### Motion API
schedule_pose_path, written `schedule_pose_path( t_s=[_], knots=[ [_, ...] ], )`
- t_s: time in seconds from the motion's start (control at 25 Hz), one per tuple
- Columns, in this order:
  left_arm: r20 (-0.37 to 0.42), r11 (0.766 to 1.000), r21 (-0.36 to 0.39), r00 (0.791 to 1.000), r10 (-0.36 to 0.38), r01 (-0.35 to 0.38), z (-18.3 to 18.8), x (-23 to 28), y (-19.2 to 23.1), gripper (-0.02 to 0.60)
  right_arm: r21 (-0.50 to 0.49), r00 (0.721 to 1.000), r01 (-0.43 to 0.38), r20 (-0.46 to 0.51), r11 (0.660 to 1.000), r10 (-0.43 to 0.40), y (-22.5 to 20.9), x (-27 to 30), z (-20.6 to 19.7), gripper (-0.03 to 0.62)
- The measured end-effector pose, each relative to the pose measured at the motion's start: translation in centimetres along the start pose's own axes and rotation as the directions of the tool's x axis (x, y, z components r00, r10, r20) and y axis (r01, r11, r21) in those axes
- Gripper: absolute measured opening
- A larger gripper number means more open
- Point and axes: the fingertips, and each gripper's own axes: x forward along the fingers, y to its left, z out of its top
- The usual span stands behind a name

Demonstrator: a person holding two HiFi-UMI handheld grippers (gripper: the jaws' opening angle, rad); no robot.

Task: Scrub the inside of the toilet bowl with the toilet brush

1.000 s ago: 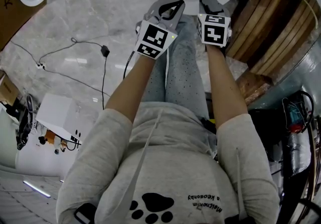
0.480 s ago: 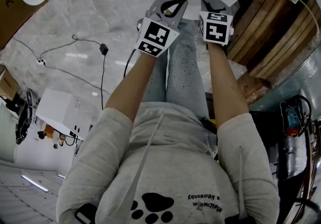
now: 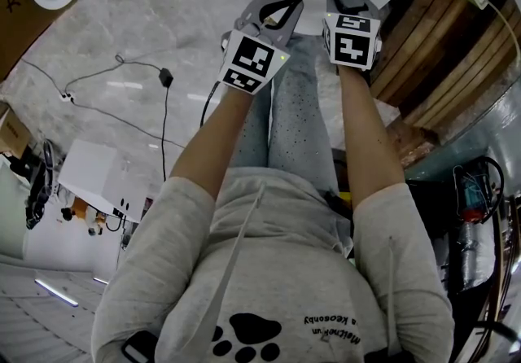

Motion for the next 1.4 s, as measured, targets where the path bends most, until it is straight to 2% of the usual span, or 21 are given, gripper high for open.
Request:
schedule_pose_path(
  t_s=[0.32, 0.96, 1.4],
  knots=[
    [0.002, 1.0, -0.002, 1.0, 0.001, -0.001, 0.5, 0.7, 0.4, 0.002, -0.091, 0.999, 0.006, 0.042, 0.996, -0.003, -0.4, 0.5, 2.7, 0.152],
    [-0.011, 1.0, 0.001, 1.0, 0.001, -0.001, 0.4, 1.1, 0.3, 0.002, -0.126, 0.998, 0.04, 0.052, 0.991, -0.034, -4.7, 1.9, 5.1, 0.152],
    [-0.016, 1.0, 0.014, 1.0, -0.004, 0.004, 0.8, 1.4, 0.0, 0.002, -0.104, 0.998, 0.055, 0.044, 0.993, -0.05, -7.1, 1.8, 5.2, 0.153]
  ],
)
